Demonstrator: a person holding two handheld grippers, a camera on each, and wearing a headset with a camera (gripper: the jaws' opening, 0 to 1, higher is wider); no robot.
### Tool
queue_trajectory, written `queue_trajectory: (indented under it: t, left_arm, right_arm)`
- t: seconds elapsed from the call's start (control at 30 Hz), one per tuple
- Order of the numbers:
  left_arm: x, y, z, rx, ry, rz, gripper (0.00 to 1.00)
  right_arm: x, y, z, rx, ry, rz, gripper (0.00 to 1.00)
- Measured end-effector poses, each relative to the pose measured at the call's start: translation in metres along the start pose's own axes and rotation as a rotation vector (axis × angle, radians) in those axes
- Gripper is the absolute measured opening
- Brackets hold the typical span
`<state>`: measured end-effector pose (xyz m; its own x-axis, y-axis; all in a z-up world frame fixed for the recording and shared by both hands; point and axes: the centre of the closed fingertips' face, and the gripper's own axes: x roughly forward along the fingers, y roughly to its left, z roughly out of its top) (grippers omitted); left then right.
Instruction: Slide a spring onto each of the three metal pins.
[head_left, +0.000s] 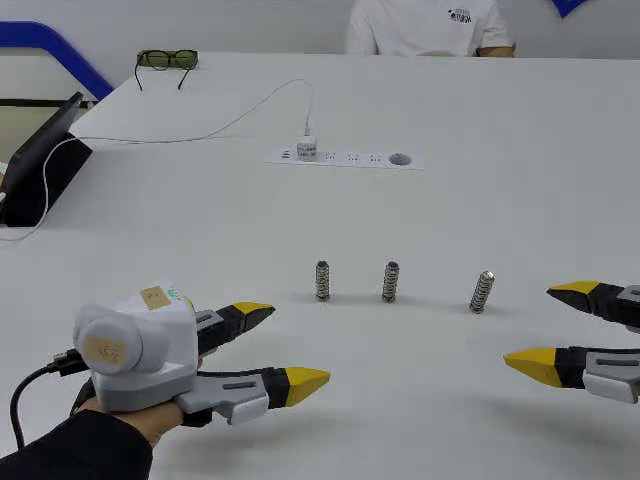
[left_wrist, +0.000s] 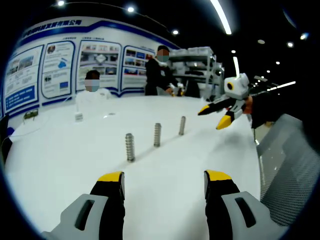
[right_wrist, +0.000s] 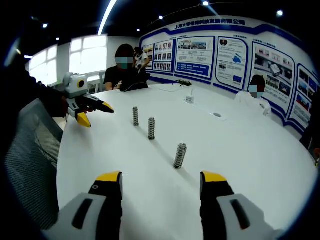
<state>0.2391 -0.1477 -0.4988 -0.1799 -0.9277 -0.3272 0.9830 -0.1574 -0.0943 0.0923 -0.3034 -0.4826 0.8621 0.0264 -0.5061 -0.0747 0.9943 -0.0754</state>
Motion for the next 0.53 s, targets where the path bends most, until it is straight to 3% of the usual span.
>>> queue_trajectory:
  t: [0.53]
  left_arm:
    - [-0.0002,0.0005,0.0013,-0.003,-0.003,0.004,0.66]
  right_arm:
    - [0.0011,0.0004,-0.0009,0.005,-0.003,0.000,0.65]
